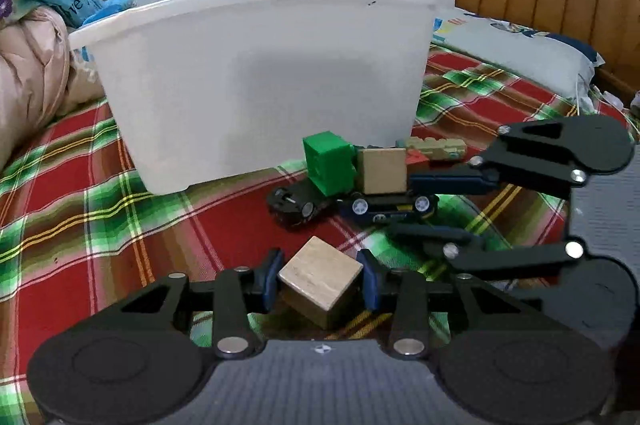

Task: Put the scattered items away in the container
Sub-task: 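Grasp the wooden cube with the left tool while the right tool grasps the blue-yellow toy car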

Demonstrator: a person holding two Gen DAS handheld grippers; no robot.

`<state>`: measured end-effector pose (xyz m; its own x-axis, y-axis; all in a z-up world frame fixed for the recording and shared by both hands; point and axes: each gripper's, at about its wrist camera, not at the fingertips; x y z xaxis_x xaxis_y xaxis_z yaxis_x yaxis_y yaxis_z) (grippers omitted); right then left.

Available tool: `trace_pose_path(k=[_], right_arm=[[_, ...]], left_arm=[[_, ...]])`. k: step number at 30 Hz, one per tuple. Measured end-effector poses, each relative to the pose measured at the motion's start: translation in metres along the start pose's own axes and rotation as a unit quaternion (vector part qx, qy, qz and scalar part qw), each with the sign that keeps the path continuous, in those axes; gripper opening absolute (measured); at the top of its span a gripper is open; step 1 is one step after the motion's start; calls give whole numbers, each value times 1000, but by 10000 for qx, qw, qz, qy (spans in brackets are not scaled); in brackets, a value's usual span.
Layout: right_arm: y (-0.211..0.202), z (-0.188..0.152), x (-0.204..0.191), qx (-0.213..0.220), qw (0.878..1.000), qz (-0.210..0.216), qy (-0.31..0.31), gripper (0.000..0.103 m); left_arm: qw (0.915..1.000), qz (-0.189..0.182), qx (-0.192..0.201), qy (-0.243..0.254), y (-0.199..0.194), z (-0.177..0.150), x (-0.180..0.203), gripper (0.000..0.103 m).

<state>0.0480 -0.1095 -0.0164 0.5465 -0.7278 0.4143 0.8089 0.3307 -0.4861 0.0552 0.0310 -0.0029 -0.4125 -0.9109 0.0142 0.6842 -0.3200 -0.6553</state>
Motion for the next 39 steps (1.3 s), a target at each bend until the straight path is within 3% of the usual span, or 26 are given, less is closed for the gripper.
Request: trace_pose_path(k=[1,5,7,8,11,14,15,16,18,22,28,33,39], right_arm=[[2,0,0,-29,10000,6,34,29],[-1,3,6,-148,9979,75,631,28],[-6,0,19,-207,9889,262,1450,28],[-9,-3,29,-256,9781,413,2024,28],[-15,-21,54,-349,9319,880,3501,28],[-13,-50,81,-536,8428,1535,5132,28],[-12,-56,83,-568,8270,1634,5349,28],[-10,-58,85,-598,8225,1648,5410,28],[-14,-60,87,-572,8340,1448,5294,31],[-26,-45,83,-585,8928,439,4445,52],[-33,-26,63,-553,9461,-411,3164,53],[-37,-10,47,-527,9670,-545,2432,53],[-27,-4,22,-719,9762,-502,1983,53]], left_arm=[[10000,-1,9,-37,-1,0,-1,43],[10000,-6,47,-27,-5,-3,1,43],[10000,-44,74,-7,-8,-7,4,43],[9999,-65,78,-10,-9,-9,5,43],[9999,-100,92,-10,-12,-14,9,43],[9999,-117,98,-22,-14,-18,11,43],[9999,-116,96,-29,-14,-19,11,43],[9999,-112,95,-29,-14,-19,11,43],[9999,-89,94,-11,-15,-20,13,43],[9999,-50,108,-3,-14,-21,15,43],[9999,-37,110,-10,-15,-20,15,43],[9999,-65,142,-6,-16,-19,18,43],[9998,-80,163,-7,-15,-20,21,43]])
Point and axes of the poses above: each gripper's, at about its wrist camera, not at the fingertips, and y roughly the way its jaws point, x to its right, z to its top, and after that the axes turned 1 degree about -y, right-handed
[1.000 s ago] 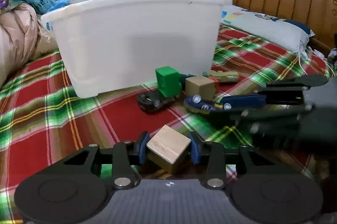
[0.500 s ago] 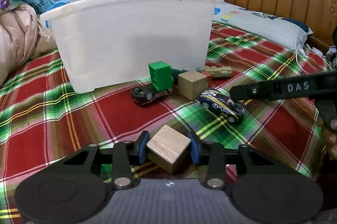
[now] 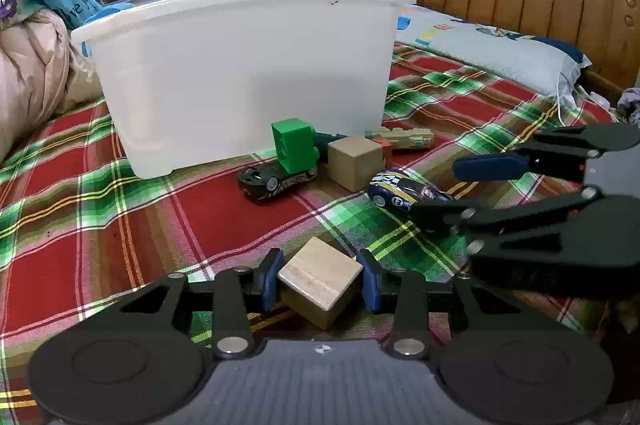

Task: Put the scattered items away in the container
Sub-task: 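Grasp the wooden cube with the left tool while the right tool grasps the blue-yellow toy car, then carry the wooden cube and blue-yellow car over the white container and release both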

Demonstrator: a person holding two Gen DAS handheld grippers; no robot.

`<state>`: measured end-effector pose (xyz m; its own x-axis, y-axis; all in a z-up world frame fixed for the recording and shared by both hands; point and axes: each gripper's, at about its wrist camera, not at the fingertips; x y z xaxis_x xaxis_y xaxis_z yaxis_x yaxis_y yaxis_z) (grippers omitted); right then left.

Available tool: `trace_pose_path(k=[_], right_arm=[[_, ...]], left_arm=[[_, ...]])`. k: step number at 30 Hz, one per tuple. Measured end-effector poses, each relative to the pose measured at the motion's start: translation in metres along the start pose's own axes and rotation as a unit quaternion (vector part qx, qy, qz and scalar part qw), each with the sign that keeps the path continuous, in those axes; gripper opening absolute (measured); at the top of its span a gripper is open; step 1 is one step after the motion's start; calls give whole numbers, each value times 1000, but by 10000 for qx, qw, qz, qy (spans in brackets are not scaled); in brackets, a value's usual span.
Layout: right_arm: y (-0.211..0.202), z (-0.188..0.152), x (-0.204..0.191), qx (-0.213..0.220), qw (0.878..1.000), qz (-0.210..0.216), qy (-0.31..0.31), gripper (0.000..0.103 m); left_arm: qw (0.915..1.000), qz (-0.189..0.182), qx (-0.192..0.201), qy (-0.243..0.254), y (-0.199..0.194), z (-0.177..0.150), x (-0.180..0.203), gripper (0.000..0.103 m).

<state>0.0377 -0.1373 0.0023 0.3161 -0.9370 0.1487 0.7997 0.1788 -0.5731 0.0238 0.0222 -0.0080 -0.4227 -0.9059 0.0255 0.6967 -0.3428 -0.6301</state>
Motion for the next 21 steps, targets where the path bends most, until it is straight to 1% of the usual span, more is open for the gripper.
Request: trace_pose_path(k=[3,7,8,10,12,13,14,15,18,19,21], right_arm=[[6,-4,-9,15,9998,-140,-147,53],[10,-7,-9,-11,9999,-140,-67,49],[10,-7,-9,-3,9999,-131,-69,43],[10,-6,-8,-10,9999,-106,-43,34],[10,-6,-9,-17,9999,-122,-32,34],[9,-6,-10,-10,9999,-145,-39,36],[9,-7,-10,-4,9998,-204,-50,44],[10,-8,-10,-11,9997,-232,-64,45],[11,-9,-6,-46,9999,-81,59,35],[11,-8,-6,-63,9999,-49,69,33],[9,-7,-7,-55,10000,-53,42,33]], left_arm=[[10000,-10,4,-33,0,0,0,43],[10000,-17,7,-38,1,-1,0,43],[10000,-19,9,-49,1,-1,0,43],[10000,-35,11,-71,1,-1,1,43],[10000,-43,2,-58,2,-1,3,43],[10000,-39,1,-51,2,0,3,43],[10000,-40,-3,-58,2,0,4,43],[10000,-42,-4,-75,2,0,4,43],[9998,-47,12,-170,3,1,3,44],[9998,-38,14,-199,3,1,3,43],[9998,-14,23,-179,2,2,4,43]])
Point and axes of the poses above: each gripper's, at about its wrist camera, not at the fingertips, and y roughly the way its jaws point, x to its right, z to its top, and after that the axes turned 1 degree about -y, right-handed
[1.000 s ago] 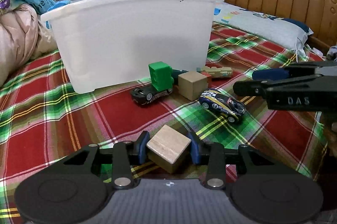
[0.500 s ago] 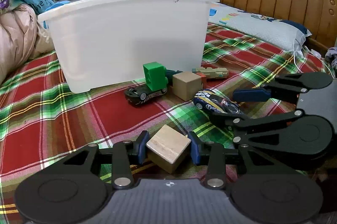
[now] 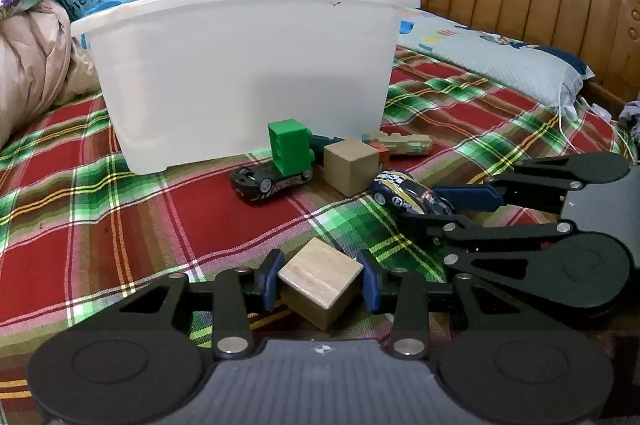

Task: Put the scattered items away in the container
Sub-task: 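Carry the wooden cube and blue-yellow car over the white container and release both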

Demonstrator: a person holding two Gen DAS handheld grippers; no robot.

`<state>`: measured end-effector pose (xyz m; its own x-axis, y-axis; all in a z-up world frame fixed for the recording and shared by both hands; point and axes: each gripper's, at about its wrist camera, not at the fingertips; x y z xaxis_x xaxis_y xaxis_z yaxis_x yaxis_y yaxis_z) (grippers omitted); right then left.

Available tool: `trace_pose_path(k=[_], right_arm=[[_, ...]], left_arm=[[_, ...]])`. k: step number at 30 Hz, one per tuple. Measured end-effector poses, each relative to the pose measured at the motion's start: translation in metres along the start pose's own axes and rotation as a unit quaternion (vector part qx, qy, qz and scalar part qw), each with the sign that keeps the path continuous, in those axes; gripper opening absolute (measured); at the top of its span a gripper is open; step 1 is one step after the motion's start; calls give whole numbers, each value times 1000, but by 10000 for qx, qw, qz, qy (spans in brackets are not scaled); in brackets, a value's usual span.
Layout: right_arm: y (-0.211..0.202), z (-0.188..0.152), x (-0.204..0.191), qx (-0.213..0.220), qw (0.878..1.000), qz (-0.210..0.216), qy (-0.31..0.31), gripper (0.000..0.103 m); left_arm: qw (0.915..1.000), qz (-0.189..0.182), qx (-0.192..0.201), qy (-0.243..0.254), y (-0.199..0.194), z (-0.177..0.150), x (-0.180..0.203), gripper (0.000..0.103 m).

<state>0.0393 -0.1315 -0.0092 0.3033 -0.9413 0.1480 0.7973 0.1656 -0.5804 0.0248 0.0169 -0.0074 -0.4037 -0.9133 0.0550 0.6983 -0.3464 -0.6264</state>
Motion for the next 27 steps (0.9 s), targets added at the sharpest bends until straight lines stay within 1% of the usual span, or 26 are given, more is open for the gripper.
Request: trace_pose_path(k=[3,10,13,16,21,27], right_arm=[[-4,2,0,26,10000,62,47,33],[-20,15,5,315,9995,30,72,33],[-28,24,8,441,9990,30,104,33],[-34,36,11,589,9982,5,99,33],[-41,61,17,880,9961,-40,86,33],[-49,93,26,1294,9915,-115,53,33]], left_arm=[[10000,-8,41,35,-3,3,2,43],[9991,-33,402,134,-24,27,7,43],[9983,-21,570,109,-32,42,7,43],[9972,-33,746,-25,-40,59,3,43],[9945,114,1035,97,-50,88,-2,43],[9896,214,1422,55,-56,129,-11,43]])
Point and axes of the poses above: each gripper's, at about its wrist camera, not at the fingertips, and y roughly the way its jaws point, x to its right, z to its top, and after that the axes turned 1 degree about -y, right-handed
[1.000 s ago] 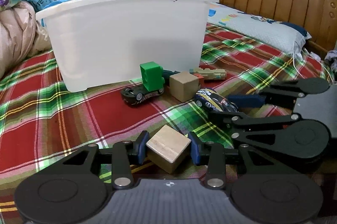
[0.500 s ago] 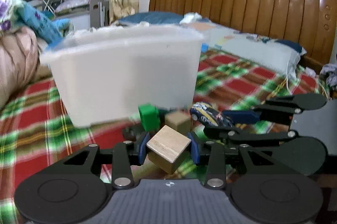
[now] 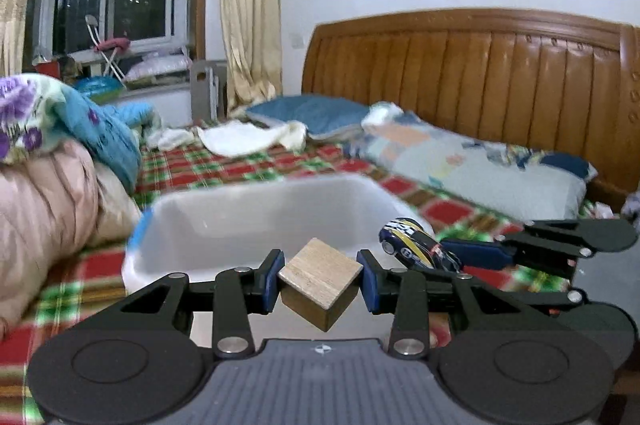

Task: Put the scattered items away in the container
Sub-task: 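Carry the wooden cube and blue-yellow car over the white container and release both, then grasp the green lego brick with the left tool while the right tool reaches the small wooden cube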

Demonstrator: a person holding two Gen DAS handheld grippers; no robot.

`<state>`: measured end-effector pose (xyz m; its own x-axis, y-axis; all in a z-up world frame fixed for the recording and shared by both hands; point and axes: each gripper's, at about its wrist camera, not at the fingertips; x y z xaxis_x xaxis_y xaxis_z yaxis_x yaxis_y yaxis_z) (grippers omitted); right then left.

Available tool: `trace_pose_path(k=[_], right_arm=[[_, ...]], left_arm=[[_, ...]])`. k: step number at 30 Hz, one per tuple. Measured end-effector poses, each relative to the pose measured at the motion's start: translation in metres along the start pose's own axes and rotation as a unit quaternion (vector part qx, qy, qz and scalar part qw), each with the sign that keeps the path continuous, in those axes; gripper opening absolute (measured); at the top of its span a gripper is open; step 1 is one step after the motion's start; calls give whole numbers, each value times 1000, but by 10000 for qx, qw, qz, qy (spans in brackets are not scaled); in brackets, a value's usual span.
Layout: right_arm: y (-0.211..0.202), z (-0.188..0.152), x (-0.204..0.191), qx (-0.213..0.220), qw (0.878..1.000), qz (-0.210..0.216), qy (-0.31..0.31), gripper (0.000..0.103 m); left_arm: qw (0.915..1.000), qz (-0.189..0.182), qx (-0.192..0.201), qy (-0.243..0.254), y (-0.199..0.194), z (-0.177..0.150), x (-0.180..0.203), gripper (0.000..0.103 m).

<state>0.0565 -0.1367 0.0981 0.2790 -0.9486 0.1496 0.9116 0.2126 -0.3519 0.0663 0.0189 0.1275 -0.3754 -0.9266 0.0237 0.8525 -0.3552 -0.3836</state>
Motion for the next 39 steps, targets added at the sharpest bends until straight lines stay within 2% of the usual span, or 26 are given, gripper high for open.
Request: trace_pose_path(k=[5,9,14,17,20,21,23,30,33,36,39], right_arm=[[14,29,5,216,9997,12,-105,33],[30,48,5,300,9992,3,-266,33],[69,59,8,75,9991,-101,-413,33],[89,56,10,-146,9981,-177,-574,34],[106,51,15,-471,9967,-134,-642,35],[105,48,18,-468,9970,-106,-612,37],[102,46,21,-406,9973,-132,-603,49],[82,40,33,-226,9988,-114,-420,49],[63,35,35,-106,9985,35,-530,49],[41,24,36,-67,9977,295,-600,49],[25,9,31,-93,9969,470,-624,49]], left_arm=[[9996,270,49,-26,23,25,-14,43],[9983,520,-11,-272,51,39,-28,43],[9950,857,-170,-485,82,44,-40,43],[9941,962,-296,-413,94,43,-39,43],[9953,859,-342,-282,98,37,-39,48],[9952,867,-394,-237,98,35,-38,55],[9957,832,-369,-193,95,31,-37,58],[9970,695,-111,-312,60,17,-31,59],[9987,426,-34,-267,33,-1,-24,59],[9996,241,-165,-61,14,-28,-15,59],[9985,189,-493,149,11,-56,-7,59]])
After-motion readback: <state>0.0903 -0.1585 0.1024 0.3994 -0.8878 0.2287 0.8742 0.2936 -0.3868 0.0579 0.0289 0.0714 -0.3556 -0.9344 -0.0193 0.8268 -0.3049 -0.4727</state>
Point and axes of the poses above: each gripper's, at about its wrist camera, not at the fingertips, and y roughly the way its jaws point, x to its right, z to its top, and after that the axes turned 1 degree about -y, right-handed
